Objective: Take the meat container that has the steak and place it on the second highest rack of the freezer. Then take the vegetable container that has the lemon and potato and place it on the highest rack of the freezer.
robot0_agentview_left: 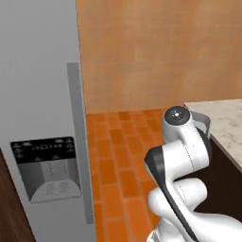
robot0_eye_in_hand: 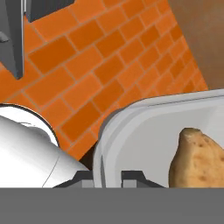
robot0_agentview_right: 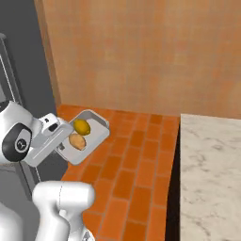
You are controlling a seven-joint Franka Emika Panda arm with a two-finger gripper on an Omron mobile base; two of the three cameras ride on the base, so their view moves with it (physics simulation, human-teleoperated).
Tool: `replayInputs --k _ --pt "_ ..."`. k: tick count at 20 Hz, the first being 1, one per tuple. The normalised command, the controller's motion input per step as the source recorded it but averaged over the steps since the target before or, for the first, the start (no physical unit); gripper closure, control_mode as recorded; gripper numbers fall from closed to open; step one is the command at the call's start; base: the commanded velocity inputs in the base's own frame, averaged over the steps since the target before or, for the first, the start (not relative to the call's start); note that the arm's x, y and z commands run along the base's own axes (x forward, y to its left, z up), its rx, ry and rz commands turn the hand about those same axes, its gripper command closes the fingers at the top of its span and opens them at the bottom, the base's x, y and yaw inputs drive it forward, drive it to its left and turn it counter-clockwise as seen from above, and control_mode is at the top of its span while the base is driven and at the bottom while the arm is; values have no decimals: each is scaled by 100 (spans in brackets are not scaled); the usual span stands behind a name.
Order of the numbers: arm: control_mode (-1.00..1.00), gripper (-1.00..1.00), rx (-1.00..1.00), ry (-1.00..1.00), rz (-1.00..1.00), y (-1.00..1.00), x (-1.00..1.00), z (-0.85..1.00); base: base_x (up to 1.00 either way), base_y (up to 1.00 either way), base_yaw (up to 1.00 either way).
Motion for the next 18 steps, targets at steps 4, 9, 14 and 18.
replayInputs --k 4,9,14,18 --pt "100 100 0 0 0 0 0 0 100 -49 3" --pt "100 100 0 0 0 0 0 0 100 -43 17" --pt "100 100 0 0 0 0 0 0 90 -1 48" --pt "100 100 0 0 0 0 0 0 8 2 62"
